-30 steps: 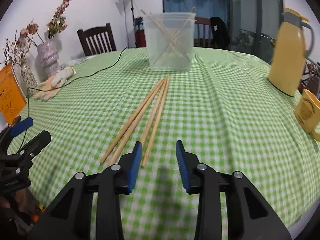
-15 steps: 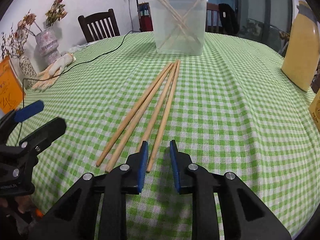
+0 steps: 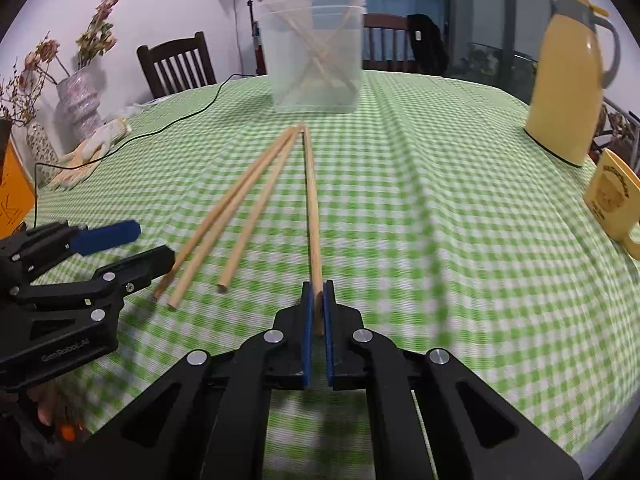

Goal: Organize utensils

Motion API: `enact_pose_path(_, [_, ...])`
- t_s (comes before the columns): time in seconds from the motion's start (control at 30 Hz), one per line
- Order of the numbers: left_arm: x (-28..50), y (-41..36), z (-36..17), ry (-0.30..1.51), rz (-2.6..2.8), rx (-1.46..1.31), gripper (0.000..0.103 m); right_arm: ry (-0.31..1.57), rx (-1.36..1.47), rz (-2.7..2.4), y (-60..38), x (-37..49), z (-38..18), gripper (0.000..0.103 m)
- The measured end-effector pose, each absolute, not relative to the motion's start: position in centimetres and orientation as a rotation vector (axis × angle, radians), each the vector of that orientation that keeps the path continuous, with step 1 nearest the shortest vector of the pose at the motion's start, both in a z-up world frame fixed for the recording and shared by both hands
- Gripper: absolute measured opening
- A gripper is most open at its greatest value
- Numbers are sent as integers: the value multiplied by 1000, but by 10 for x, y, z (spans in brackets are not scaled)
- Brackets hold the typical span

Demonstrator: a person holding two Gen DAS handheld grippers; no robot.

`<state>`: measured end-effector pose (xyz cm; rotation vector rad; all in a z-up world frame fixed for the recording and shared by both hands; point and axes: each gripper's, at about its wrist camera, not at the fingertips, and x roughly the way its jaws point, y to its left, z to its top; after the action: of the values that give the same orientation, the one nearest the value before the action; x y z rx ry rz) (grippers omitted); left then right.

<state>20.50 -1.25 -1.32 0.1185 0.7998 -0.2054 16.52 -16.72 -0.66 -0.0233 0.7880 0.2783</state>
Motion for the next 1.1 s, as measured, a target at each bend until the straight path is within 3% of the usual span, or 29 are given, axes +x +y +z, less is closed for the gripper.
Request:
enact_pose_path(0.4, [193, -20, -20, 813, -150, 108, 37, 756, -56, 329, -175, 161, -9, 5])
enact_pose_path(0.43, [190, -19, -20, 810, -151, 111, 34, 754, -56, 332, -175, 160, -9, 5])
enact_pose_path(0.5, [186, -18, -20, 802, -138, 119, 8, 748, -51, 332, -174, 159, -10, 5])
enact_pose_path(0.53, [186, -17, -20, 797, -127, 122, 3, 744, -47, 333, -173, 159, -10, 5])
enact_pose_path(1.1, [159, 22, 29, 687, -151, -26, 0, 631, -61, 322, -170, 140, 18, 5])
